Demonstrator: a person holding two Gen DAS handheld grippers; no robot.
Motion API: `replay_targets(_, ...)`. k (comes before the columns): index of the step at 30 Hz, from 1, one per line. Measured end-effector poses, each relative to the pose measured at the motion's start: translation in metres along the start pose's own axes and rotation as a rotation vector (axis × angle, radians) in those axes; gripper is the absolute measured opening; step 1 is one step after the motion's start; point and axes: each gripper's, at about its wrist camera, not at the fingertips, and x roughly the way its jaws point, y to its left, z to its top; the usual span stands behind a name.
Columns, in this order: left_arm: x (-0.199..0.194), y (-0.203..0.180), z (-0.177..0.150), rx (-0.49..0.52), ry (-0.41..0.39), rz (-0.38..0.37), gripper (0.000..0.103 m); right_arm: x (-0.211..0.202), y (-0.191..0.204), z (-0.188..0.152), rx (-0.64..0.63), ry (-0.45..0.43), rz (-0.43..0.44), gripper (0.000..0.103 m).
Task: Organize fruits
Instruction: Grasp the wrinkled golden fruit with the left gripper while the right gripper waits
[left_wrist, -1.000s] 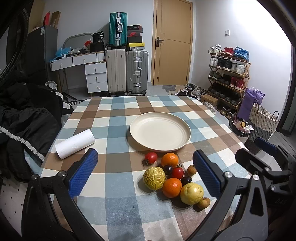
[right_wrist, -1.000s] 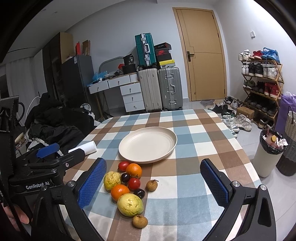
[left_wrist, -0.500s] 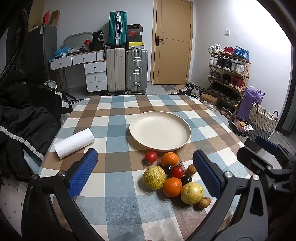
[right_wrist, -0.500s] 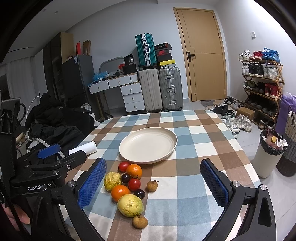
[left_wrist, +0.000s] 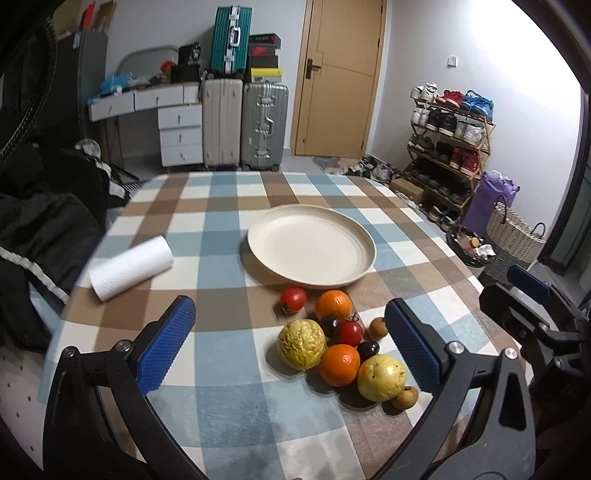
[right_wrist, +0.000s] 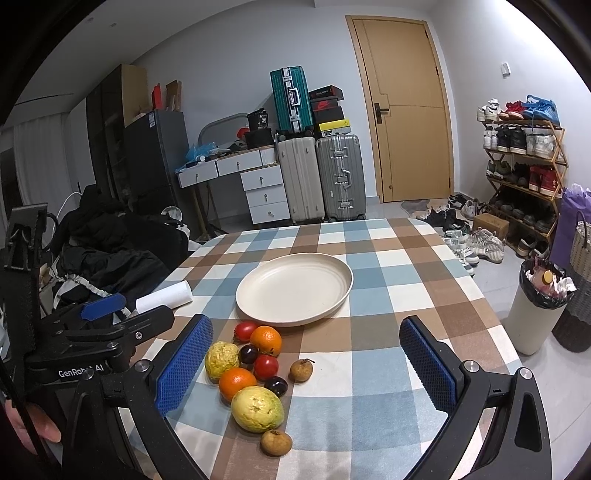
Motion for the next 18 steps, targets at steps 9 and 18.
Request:
replay_targets(9, 0.037, 0.020, 0.002, -0.061, 0.098, -0.081, 0.102, 0.015, -0.010, -0.009, 0.004, 0.023, 0.009, 0.103)
replay_targets(18, 0.089, 0.046, -0.004, -0.172, 0.223, -0.237, 0.102, 0.043, -0.022, -0.017, 0.034, 0.062, 0.023, 0.103)
